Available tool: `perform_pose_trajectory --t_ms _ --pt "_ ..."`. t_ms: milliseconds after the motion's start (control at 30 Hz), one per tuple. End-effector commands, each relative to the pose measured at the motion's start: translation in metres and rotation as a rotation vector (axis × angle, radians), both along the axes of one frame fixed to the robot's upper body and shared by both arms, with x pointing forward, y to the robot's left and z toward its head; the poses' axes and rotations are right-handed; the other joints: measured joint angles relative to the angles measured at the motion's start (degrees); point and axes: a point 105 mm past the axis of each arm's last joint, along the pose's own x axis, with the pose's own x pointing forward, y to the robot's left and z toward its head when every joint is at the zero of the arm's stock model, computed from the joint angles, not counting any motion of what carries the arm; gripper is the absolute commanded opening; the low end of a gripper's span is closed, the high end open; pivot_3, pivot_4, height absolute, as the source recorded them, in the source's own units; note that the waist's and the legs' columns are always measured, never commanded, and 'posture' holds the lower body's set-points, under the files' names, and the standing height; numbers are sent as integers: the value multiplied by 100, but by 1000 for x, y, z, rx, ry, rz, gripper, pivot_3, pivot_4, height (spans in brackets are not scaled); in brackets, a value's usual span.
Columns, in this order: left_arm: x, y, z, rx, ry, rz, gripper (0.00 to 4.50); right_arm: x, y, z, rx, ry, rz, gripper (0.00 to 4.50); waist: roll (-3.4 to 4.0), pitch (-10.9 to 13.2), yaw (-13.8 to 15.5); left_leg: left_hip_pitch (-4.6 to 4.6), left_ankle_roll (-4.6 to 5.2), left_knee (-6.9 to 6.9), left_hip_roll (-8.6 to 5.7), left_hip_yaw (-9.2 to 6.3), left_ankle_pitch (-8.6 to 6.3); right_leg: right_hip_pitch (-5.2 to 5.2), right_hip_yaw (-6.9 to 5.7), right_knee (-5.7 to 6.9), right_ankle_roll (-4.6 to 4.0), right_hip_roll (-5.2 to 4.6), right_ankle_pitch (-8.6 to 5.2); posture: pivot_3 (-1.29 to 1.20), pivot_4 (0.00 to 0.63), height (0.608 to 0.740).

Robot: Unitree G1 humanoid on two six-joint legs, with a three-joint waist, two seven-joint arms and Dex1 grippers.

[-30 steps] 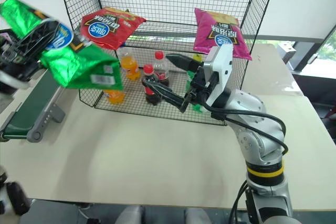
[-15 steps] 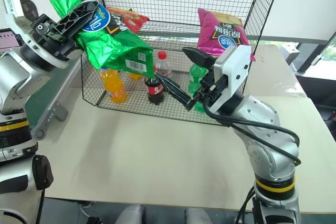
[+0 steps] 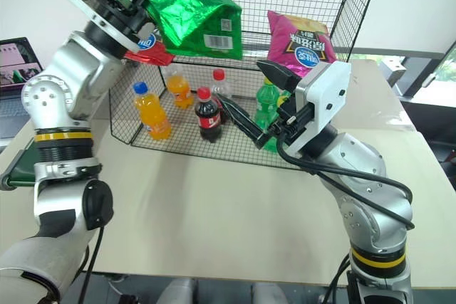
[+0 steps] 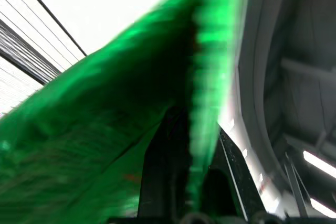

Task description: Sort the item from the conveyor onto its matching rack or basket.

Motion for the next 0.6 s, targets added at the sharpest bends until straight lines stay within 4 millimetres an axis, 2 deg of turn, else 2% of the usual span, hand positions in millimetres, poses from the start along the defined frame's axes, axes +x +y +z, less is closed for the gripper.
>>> perform_pose_trajectory --t_ms 33,233,300,367,600 --pt "2 -8 18 -43 -85 18 50 -7 -2 8 7 -45 -18 4500 -1 1 8 -2 0 1 0 0 0 0 0 -2 0 0 0 0 150 740" --pt "11 -17 27 -75 -126 14 50 -6 0 8 5 -47 -18 4500 -3 2 -7 -6 6 1 -1 -2 1 -1 0 -4 2 0 1 0 150 740" --pt "20 -18 20 -64 -110 40 50 -6 0 8 4 -49 -21 4500 -1 1 -22 -4 10 0 -2 -2 3 0 0 -3 2 0 1 0 150 740" --pt "28 -19 4 -46 -67 59 50 -6 0 8 4 -51 -25 4500 1 0 -24 -2 12 0 -2 -2 4 0 0 -2 2 0 0 0 150 740" --pt "26 -23 -37 7 65 50 50 -8 -1 7 3 -47 -39 4500 1 1 -17 -3 15 2 -1 -3 6 3 0 3 2 0 1 0 150 740"
